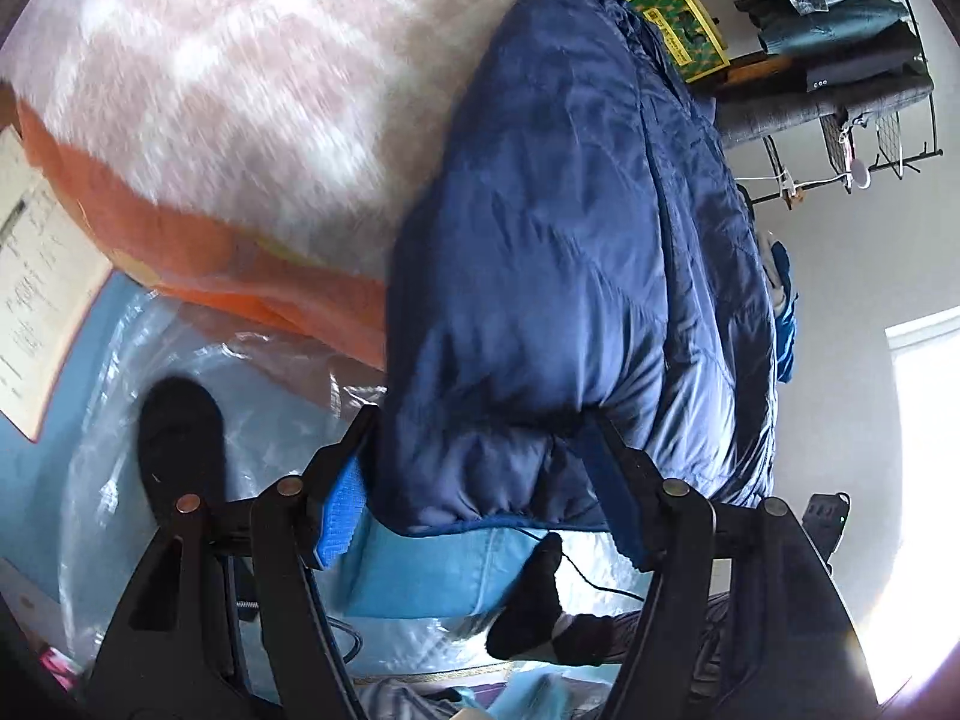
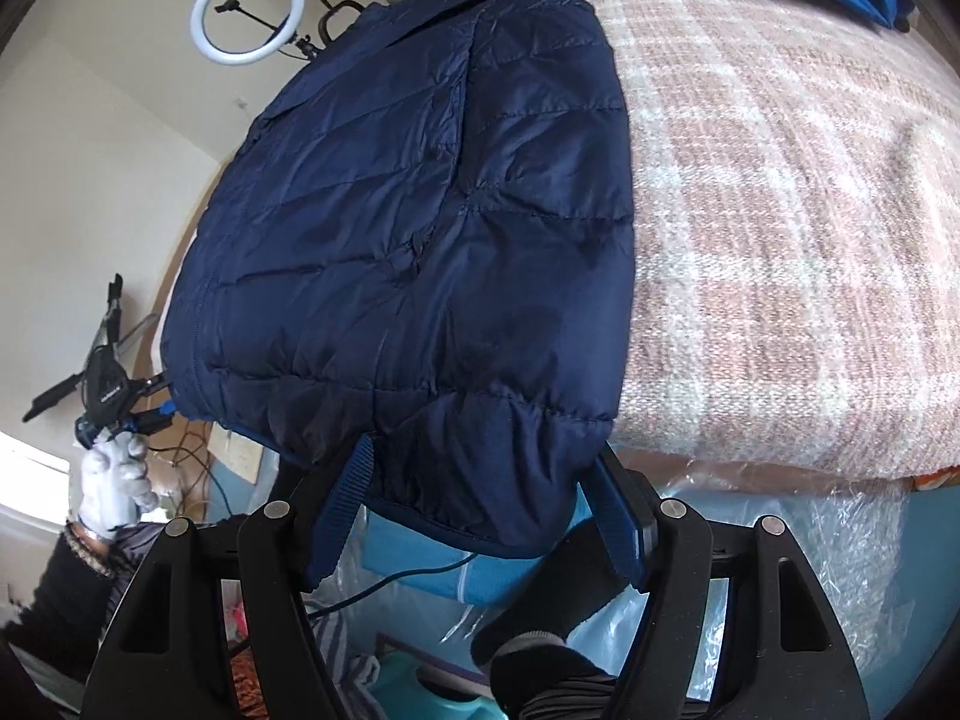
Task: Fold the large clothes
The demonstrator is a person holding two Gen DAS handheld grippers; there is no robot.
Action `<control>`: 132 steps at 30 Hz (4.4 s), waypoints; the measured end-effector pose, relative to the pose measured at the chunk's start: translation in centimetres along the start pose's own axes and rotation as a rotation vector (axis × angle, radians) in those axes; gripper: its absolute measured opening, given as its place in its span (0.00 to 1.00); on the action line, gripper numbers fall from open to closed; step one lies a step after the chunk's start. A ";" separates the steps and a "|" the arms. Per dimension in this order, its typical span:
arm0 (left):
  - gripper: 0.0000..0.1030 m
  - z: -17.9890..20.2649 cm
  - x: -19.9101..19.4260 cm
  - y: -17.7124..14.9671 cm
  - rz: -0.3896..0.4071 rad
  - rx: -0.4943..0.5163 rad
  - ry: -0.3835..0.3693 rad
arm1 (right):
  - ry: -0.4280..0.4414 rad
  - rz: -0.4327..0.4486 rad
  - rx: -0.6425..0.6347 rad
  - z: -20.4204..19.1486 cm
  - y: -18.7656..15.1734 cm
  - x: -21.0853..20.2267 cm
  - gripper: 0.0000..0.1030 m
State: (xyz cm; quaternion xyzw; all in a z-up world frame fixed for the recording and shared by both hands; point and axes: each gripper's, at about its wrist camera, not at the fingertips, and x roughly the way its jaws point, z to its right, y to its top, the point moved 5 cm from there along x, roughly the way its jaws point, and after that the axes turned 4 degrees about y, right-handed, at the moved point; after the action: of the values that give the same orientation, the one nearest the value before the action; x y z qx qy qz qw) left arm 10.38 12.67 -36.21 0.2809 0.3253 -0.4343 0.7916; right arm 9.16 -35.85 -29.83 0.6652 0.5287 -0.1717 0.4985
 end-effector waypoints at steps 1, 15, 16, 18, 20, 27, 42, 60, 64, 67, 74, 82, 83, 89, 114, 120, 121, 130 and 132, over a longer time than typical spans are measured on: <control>0.64 0.4 0.1 -0.4 0.005 0.017 0.022 | 0.008 -0.003 0.000 -0.1 0.1 0.2 0.61; 0.09 2.8 -2.9 -1.2 0.159 -0.038 -0.031 | 0.059 -0.031 0.020 -2.1 0.9 0.1 0.12; 0.09 2.9 -3.2 -1.2 0.163 -0.039 -0.036 | 0.065 -0.023 0.019 -2.3 1.0 -0.2 0.11; 0.08 3.4 -3.7 -1.1 0.175 -0.028 -0.038 | 0.080 -0.007 0.017 -2.7 1.1 -0.7 0.10; 0.07 4.0 -4.1 -0.9 0.190 -0.025 -0.052 | 0.086 0.002 0.011 -3.2 1.2 -1.3 0.10; 0.06 7.1 -5.9 0.3 0.221 0.000 -0.115 | 0.132 0.069 -0.021 -4.9 2.9 -3.4 0.08; 0.05 14.4 -9.1 7.6 0.222 0.130 -0.108 | 0.217 0.242 0.021 -6.6 8.4 -7.2 0.07; 0.04 20.4 -7.7 22.2 0.289 0.141 -0.096 | 0.105 0.349 0.027 -6.0 22.0 -7.7 0.06; 0.04 22.1 -6.1 27.2 0.321 0.160 -0.060 | 0.065 0.372 0.017 -5.6 27.0 -6.7 0.06; 0.04 23.1 -4.2 30.8 0.330 0.156 -0.045 | 0.031 0.382 0.001 -5.2 30.7 -5.6 0.06; 0.04 24.6 1.5 38.7 0.338 0.166 0.032 | -0.035 0.391 -0.002 -3.8 38.1 -1.7 0.06; 0.04 26.2 8.7 45.7 0.338 0.197 0.118 | -0.092 0.382 0.050 0.2 45.8 3.6 0.06; 0.04 26.3 9.8 46.6 0.337 0.200 0.131 | -0.103 0.379 0.057 0.8 46.6 4.3 0.06; 0.04 25.8 14.1 49.7 0.339 0.203 0.194 | -0.172 0.341 0.058 3.1 49.3 8.6 0.06; 0.52 28.6 10.2 47.8 0.427 0.396 0.233 | -0.038 0.339 0.078 3.4 50.9 6.6 0.48; 0.52 30.0 13.1 44.5 0.357 0.613 0.303 | -0.062 0.418 0.039 2.3 51.3 3.4 0.53; 0.52 30.3 13.6 44.1 0.352 0.639 0.313 | -0.079 0.424 -0.004 1.6 50.9 3.1 0.53; 0.52 28.9 19.7 45.9 0.373 0.705 0.561 | -0.294 0.292 -0.255 -1.4 48.2 10.3 0.53; 0.52 27.5 20.9 47.1 0.370 0.663 0.614 | -0.378 0.283 -0.265 -0.8 48.9 12.0 0.53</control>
State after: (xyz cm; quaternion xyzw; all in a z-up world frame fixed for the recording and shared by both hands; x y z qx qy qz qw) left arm 67.43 3.99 -27.10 0.6861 0.3325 -0.2635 0.5910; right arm 56.27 -26.05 -15.01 0.6174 0.3460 -0.1509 0.6902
